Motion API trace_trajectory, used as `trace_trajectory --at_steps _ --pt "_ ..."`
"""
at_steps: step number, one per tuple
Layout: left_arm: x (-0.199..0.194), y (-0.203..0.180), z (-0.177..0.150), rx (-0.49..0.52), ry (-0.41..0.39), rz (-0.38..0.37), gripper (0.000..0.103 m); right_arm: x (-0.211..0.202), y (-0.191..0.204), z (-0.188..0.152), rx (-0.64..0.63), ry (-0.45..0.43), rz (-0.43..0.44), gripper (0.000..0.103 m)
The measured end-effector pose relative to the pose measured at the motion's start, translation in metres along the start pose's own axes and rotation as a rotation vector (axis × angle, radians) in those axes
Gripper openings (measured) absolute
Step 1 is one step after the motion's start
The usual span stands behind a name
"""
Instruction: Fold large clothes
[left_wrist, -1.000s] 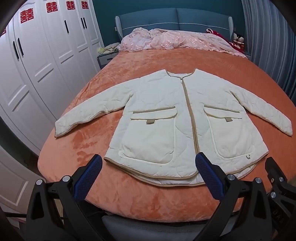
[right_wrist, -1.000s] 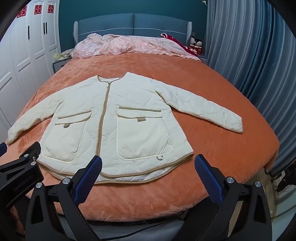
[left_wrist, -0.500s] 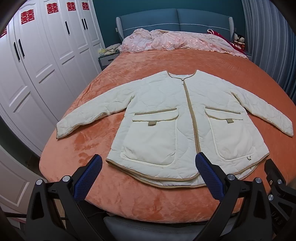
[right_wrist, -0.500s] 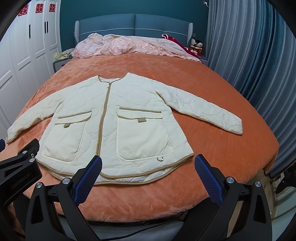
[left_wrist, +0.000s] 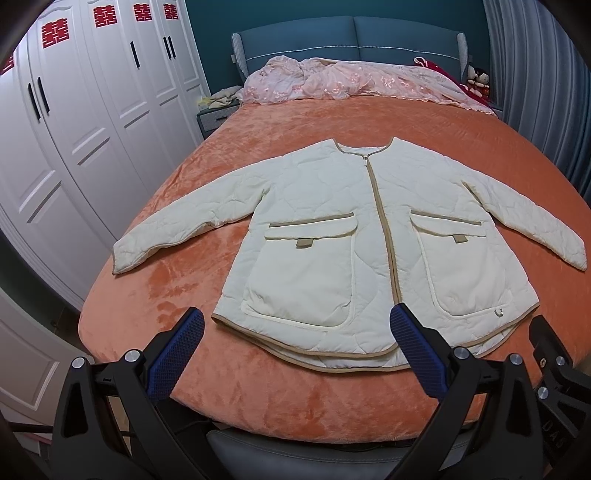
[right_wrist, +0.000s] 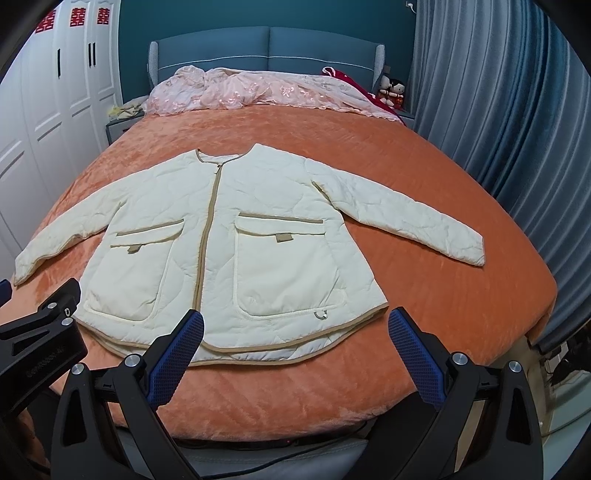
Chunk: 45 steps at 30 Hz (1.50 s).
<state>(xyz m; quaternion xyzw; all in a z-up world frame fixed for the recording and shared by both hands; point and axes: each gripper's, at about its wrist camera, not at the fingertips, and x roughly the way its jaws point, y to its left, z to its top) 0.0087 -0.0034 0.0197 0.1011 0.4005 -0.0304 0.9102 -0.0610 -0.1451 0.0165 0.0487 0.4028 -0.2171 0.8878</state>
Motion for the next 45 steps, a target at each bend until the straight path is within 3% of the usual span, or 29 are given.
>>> trace_trajectory --at_steps 9,10,16,45 --pt "0.004 0.007 0.01 0.0 0.008 0.004 0.098 0.003 0.001 -0.002 0.001 0.008 0.005 0.098" --pt "0.004 0.002 -0.007 -0.004 0.003 0.004 0.098 0.003 0.001 -0.002 0.001 0.009 0.006 0.098" --pt "0.008 0.0 -0.012 -0.003 0.003 0.009 0.098 0.004 0.002 -0.003 0.001 0.009 0.008 0.098" --pt "0.011 0.001 -0.014 -0.002 0.006 0.016 0.098 0.005 0.004 -0.003 0.002 0.01 0.01 0.098"
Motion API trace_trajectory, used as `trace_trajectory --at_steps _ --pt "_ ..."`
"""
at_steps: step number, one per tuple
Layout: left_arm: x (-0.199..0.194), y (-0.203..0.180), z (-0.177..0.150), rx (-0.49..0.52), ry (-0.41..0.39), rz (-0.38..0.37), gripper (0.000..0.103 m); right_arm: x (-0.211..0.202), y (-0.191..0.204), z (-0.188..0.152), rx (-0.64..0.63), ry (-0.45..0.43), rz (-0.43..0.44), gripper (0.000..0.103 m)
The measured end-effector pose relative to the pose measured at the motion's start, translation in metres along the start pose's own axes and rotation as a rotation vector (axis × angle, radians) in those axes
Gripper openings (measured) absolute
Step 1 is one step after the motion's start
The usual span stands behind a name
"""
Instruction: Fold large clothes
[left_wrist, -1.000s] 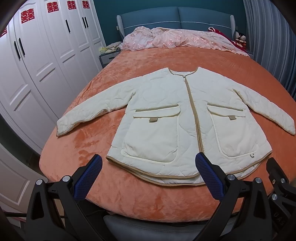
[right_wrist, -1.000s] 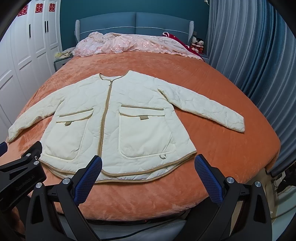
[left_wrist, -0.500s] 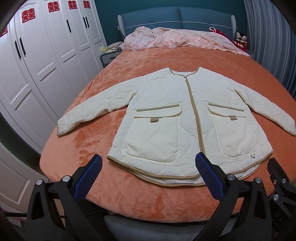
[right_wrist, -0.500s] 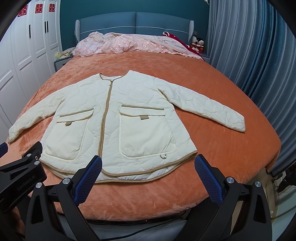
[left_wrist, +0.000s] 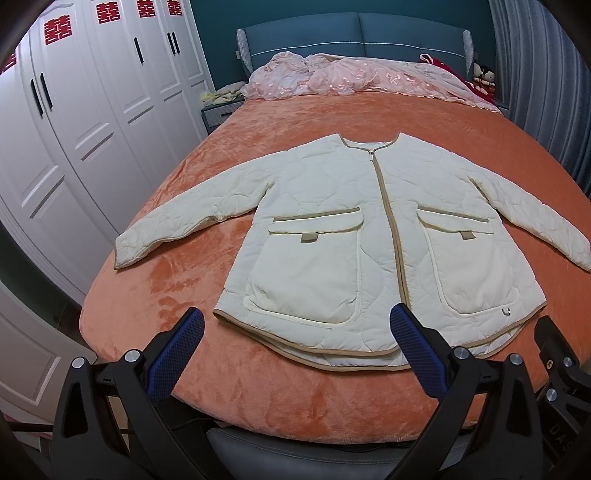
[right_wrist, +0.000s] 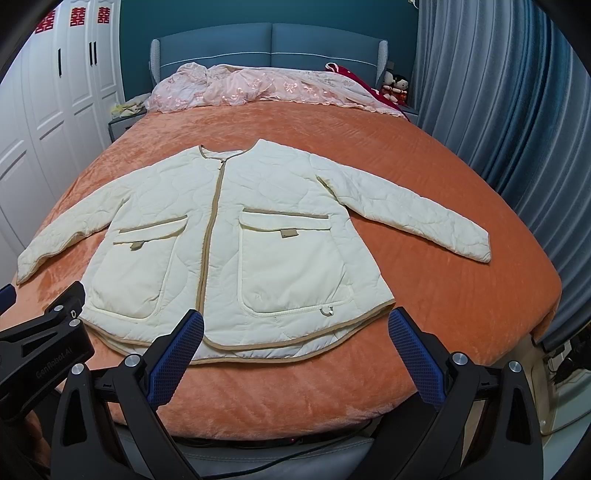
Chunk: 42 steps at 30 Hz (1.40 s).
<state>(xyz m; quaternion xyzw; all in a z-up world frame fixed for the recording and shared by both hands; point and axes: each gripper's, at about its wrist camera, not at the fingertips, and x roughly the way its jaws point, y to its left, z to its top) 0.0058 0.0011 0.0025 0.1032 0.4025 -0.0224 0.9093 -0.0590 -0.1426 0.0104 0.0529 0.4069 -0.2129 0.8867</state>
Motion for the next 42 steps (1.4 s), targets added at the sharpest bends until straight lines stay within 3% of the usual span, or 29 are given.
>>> trace_trajectory --at_steps 22,30,35,39,42 --pt "0.006 0.001 -0.001 -0.008 0.006 -0.001 0.098 0.007 0.002 -0.001 0.017 0.023 0.005 0.098" --pt "0.016 -0.004 0.008 -0.004 0.003 -0.026 0.098 0.025 -0.015 0.011 0.036 0.035 0.025 0.098" --pt "0.03 -0.006 0.017 -0.039 -0.011 -0.028 0.098 0.059 -0.062 0.029 0.16 0.029 0.046 0.098" --pt "0.043 -0.006 0.027 -0.063 -0.036 -0.01 0.098 0.1 -0.134 0.046 0.336 -0.007 0.034 0.098" --pt "0.059 -0.01 0.037 -0.053 -0.012 -0.018 0.098 0.137 -0.199 0.051 0.519 -0.028 0.03 0.098"
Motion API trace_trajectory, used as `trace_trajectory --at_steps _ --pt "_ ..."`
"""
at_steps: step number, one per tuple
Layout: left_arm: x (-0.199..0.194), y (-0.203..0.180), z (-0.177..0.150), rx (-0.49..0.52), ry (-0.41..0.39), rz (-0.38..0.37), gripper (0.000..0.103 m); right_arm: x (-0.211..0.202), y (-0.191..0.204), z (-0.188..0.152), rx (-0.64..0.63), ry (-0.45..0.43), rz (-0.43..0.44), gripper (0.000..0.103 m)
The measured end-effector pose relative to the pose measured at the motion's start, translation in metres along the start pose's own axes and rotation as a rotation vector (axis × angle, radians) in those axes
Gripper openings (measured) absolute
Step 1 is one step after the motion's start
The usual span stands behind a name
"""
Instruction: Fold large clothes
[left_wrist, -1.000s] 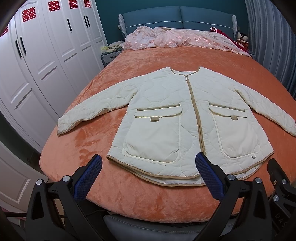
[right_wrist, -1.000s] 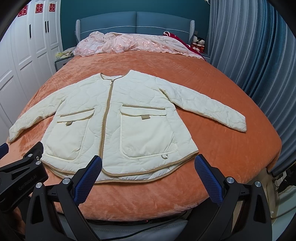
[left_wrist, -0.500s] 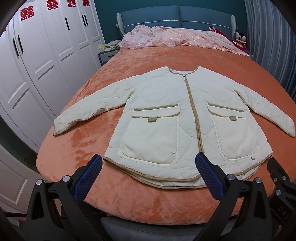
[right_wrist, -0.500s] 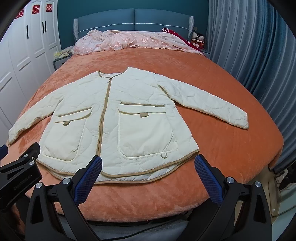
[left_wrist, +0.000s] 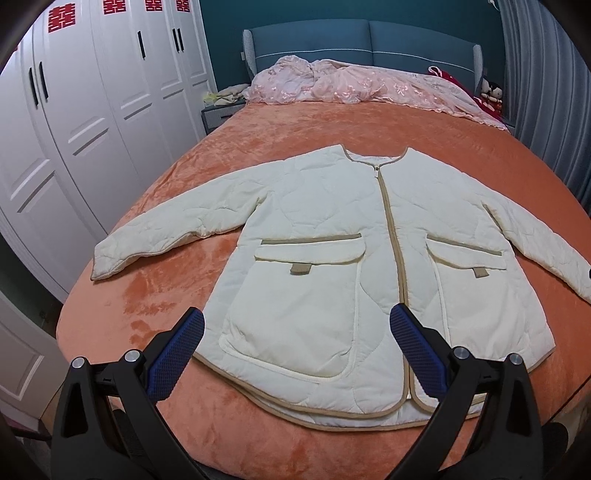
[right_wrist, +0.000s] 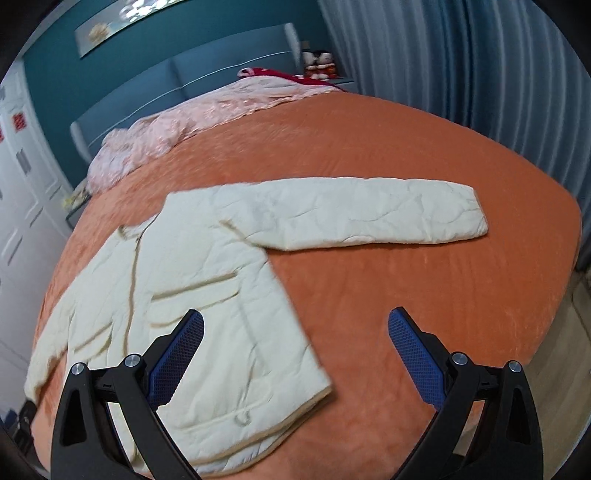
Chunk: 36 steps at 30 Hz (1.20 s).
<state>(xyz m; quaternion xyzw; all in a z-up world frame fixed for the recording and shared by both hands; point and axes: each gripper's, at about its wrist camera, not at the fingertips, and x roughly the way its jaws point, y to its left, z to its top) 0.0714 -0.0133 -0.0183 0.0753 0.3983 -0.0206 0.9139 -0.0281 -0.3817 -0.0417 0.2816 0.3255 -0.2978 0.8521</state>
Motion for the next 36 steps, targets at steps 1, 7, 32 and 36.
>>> trace_trajectory --at_steps 1,7,32,36 --pt "0.005 -0.002 0.003 0.004 0.014 0.004 0.098 0.012 -0.019 0.01 0.063 -0.007 0.0 0.098" --pt "0.044 -0.012 0.019 0.027 0.064 0.046 0.098 0.096 -0.109 0.05 0.342 0.016 -0.064 0.098" --pt "0.17 0.072 0.007 -0.089 0.209 0.342 0.098 0.108 0.211 0.076 -0.378 -0.119 0.561 0.017" --pt "0.176 0.083 0.003 -0.151 0.24 0.265 0.098 0.113 0.293 -0.009 -0.633 0.008 0.684 0.033"
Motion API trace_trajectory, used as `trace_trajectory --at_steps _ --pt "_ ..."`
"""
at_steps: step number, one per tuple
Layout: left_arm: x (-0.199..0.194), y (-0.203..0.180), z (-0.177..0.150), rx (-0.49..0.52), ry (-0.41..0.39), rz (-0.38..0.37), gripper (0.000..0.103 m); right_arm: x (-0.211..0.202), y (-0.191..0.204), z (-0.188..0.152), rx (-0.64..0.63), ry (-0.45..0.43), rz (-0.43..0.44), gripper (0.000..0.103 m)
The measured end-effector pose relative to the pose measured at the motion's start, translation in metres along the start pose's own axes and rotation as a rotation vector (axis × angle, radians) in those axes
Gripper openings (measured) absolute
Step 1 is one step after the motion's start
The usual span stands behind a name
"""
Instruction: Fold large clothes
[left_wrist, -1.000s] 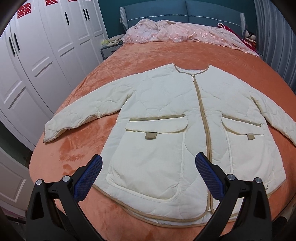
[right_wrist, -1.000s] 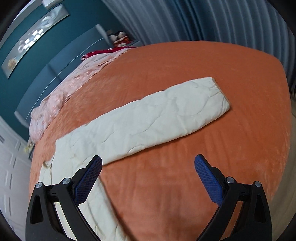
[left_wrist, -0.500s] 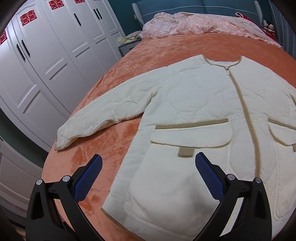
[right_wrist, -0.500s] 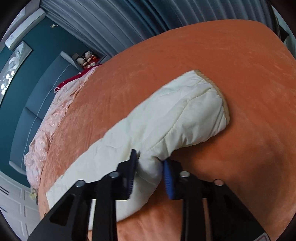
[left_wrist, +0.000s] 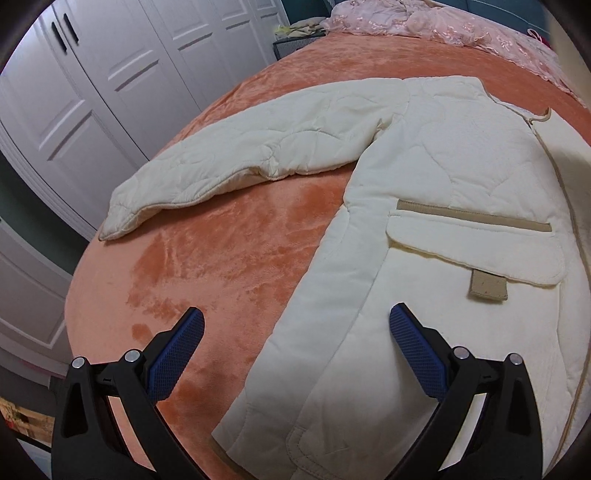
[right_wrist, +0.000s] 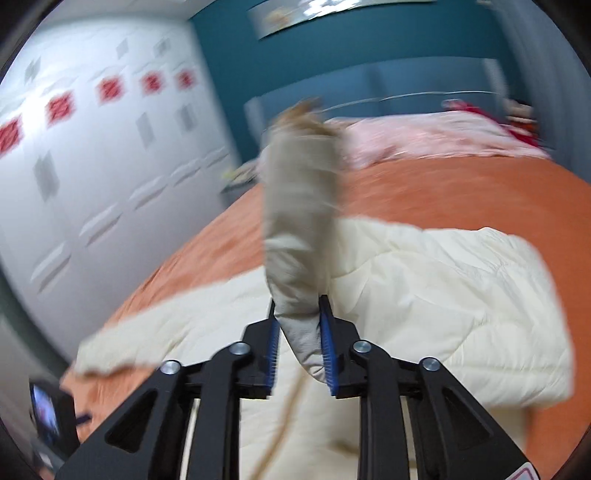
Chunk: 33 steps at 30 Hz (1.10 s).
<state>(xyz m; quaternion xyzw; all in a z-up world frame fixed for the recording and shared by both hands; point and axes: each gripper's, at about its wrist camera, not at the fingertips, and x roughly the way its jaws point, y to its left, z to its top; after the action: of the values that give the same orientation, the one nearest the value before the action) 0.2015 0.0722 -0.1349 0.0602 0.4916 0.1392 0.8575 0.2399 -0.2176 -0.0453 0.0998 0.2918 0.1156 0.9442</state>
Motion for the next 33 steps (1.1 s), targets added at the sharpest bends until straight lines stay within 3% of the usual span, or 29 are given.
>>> trace_trajectory --at_steps 4,11,16,19,21,25,26,27,30,33 --pt "-0.001 0.008 0.01 -0.07 0.004 -0.134 0.098 -0.003 0.022 -0.026 -0.001 0.006 0.017 0.055" --pt "0.011 -0.011 0.051 -0.301 0.053 -0.443 0.098 -0.038 -0.055 -0.06 0.347 0.014 -0.177 0.058" --pt "0.025 -0.06 0.081 -0.332 0.074 -0.505 0.097 -0.045 -0.132 -0.085 0.562 0.016 -0.325 0.059" --pt "0.034 -0.088 0.092 -0.304 0.082 -0.526 0.086 -0.039 -0.173 -0.097 0.707 0.012 -0.348 0.059" --pt "0.041 -0.106 0.097 -0.262 0.092 -0.535 0.064 -0.034 -0.191 -0.103 0.779 -0.001 -0.334 0.059" --pt "0.046 -0.119 0.104 -0.242 0.074 -0.523 0.039 -0.023 -0.208 -0.094 0.836 -0.046 -0.31 0.059" --pt "0.047 -0.12 0.107 -0.238 0.069 -0.529 0.025 -0.019 -0.211 -0.09 0.842 -0.054 -0.301 0.059" --pt "0.047 -0.119 0.11 -0.237 0.067 -0.538 0.016 -0.015 -0.211 -0.085 0.844 -0.059 -0.295 0.054" --pt "0.039 -0.114 0.123 -0.23 0.01 -0.542 0.006 -0.008 -0.21 -0.067 0.798 -0.051 -0.283 0.021" --pt "0.013 -0.1 0.138 -0.219 -0.107 -0.537 0.005 -0.032 -0.189 -0.041 0.68 -0.153 -0.273 0.011"
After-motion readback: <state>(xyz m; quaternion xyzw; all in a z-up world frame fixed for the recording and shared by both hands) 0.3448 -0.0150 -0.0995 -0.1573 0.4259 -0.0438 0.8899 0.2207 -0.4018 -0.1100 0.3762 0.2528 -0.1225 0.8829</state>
